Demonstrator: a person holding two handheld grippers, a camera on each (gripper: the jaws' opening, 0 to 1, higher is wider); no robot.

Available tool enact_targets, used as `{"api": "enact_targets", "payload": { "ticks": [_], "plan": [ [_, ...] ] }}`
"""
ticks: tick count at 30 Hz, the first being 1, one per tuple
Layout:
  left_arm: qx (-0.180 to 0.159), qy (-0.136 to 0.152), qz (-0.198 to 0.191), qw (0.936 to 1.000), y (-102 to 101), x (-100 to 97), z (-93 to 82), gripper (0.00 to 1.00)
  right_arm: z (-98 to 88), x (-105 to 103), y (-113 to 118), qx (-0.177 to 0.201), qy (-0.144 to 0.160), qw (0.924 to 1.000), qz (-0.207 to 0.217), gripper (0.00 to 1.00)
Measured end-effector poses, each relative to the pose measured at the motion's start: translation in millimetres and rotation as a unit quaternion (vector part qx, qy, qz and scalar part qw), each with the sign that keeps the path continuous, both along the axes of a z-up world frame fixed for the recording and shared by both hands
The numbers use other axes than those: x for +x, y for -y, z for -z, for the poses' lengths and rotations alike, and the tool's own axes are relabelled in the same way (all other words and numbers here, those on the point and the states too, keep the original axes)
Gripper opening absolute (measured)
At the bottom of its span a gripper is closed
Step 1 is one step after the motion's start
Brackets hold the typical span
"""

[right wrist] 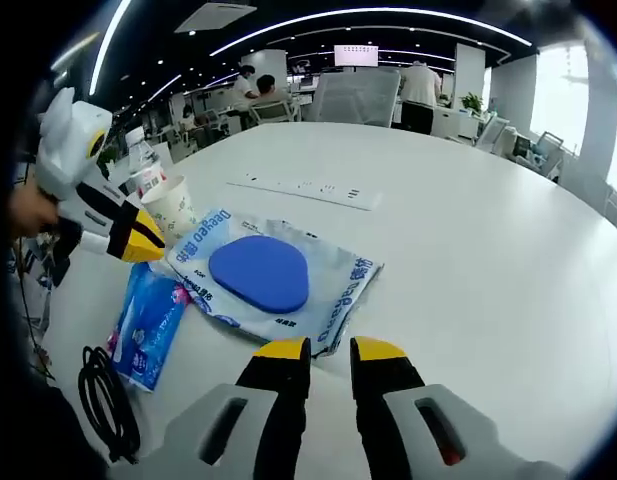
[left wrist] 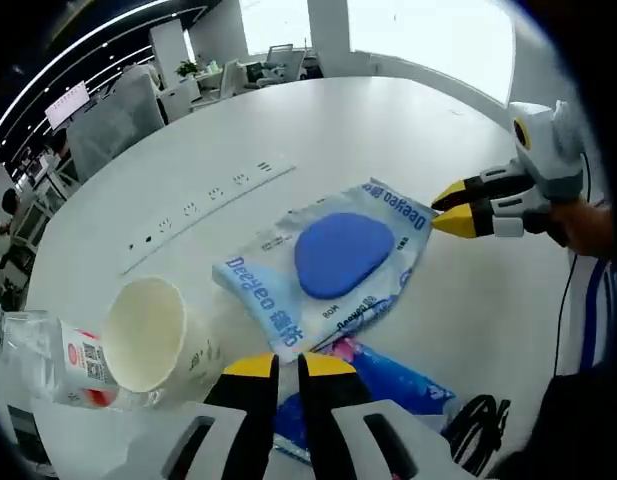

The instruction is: Arrange the tabletop items into an orderly group along one side of the table until the central work area is clear of visible clutter.

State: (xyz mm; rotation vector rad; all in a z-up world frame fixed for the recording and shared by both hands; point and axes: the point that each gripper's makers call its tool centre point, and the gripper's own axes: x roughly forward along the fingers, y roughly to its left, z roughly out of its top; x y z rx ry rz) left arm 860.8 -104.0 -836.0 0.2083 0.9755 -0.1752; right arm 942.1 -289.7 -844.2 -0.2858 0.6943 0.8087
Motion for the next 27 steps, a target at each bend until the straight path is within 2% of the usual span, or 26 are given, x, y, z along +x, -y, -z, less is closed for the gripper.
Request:
{"api": "enact_targets", "payload": {
  "ticks": [4, 9, 13, 17, 22, 24, 27],
  "plan": [
    [-0.013, 0.002, -0.004, 0.9999, -0.6, -6.8, -1.0, 0.07, -2.3, -1.6, 1.3, 0.001, 0.008, 1.0, 0.004, 0.18],
    [-0.038, 0.021, -0.018, 0.9989, -3.1, -12.7, -10.3, 0.11, -13.6, -8.7, 5.5, 0.009, 0.025, 0.9996, 0.012, 0.24],
    [-0.057, 0.034, -0.016, 0.9977, -3.7, -14.7, -19.0, 0.15, -25.0, -21.7, 6.4, 0.024, 0.02, 0.9992, 0.024, 0.29],
    [-0.073, 0.036, 0.002, 0.9967, -1.9, -16.7, -21.6, 0.24, -27.2, -36.6, 0.5, 0.038, 0.02, 0.9987, 0.027, 0.31],
    [-0.083, 0.034, 0.024, 0.9957, -2.2, -20.9, -20.3, 0.26, -31.5, -55.4, -9.3, 0.049, 0.02, 0.9983, 0.025, 0.35],
    [-0.089, 0.033, 0.042, 0.9946, -0.7, -24.8, -19.5, 0.28, -33.4, -68.6, -15.3, 0.052, 0.018, 0.9982, 0.023, 0.36],
    [-0.088, 0.029, 0.065, 0.9936, -1.5, -29.7, -16.2, 0.29, -33.3, -78.0, -22.2, 0.055, 0.013, 0.9982, 0.019, 0.37]
  ]
}}
